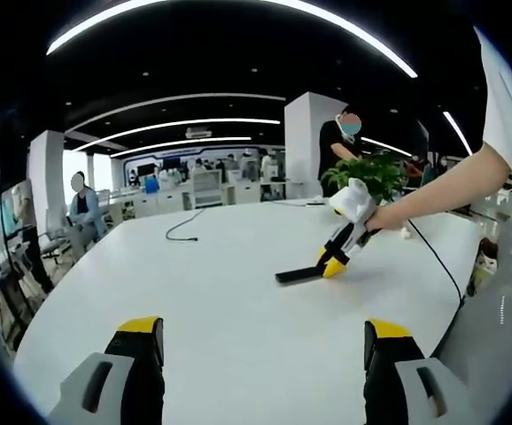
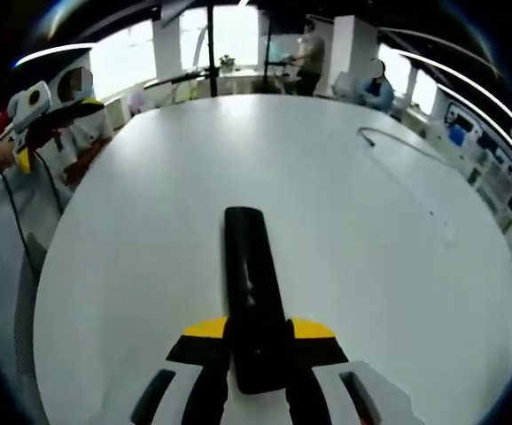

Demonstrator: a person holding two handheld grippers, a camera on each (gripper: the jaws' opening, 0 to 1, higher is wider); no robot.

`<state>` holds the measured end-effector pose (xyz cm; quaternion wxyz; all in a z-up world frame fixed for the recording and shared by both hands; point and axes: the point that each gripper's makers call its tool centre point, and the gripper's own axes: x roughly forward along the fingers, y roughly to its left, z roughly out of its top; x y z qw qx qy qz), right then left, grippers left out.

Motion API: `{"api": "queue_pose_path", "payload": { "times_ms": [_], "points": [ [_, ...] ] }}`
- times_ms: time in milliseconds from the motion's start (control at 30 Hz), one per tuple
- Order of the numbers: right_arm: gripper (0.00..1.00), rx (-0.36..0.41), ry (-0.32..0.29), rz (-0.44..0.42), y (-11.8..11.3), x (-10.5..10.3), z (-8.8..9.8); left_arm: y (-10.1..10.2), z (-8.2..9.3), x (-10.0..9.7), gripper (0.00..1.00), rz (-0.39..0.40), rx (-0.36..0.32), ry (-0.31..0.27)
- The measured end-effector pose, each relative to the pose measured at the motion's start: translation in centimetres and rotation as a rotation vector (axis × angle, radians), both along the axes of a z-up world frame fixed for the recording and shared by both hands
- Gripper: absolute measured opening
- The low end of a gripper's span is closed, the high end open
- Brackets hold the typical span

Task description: Press the specified remote control buttons in sequence, fully releasing each button before pressing the next.

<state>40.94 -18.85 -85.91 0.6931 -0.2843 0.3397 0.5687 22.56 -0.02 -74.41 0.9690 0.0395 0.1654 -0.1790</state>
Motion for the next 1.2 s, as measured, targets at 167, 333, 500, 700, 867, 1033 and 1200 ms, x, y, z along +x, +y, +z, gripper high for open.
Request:
{"api": "queue_pose_path", "payload": {
  "times_ms": [167,333,500,700,867,1033,1200],
  "points": [
    [0.22,0.008,-0.005,0.002,0.0,0.4,-0.1,-0.1,-0.1,0.0,0.97,-0.004,0.005,0.005],
    [0.22,0.015,-0.006,0.0,0.2,0.8,-0.1,0.0,-0.2,0.0,0.97,-0.001,0.007,0.007],
    [0.22,0.014,-0.007,0.008,0.2,0.9,-0.1,-0.1,-0.2,0.0,0.97,-0.003,0.008,0.009],
    [0.22,0.018,-0.01,0.011,0.5,1.2,-0.1,-0.1,-0.2,0.0,0.97,-0.001,0.008,0.01],
    [0.22,0.013,-0.01,0.016,0.6,1.3,-0.1,-0.1,-0.2,0.0,0.97,0.001,0.006,0.01],
    [0.22,0.007,-0.007,0.017,0.6,1.3,-0.1,-0.1,-0.2,0.0,0.97,0.002,0.007,0.01],
    [0.22,-0.008,-0.013,0.02,0.8,1.0,-0.1,0.0,-0.1,0.0,0.97,0.005,0.001,0.005]
  ]
}}
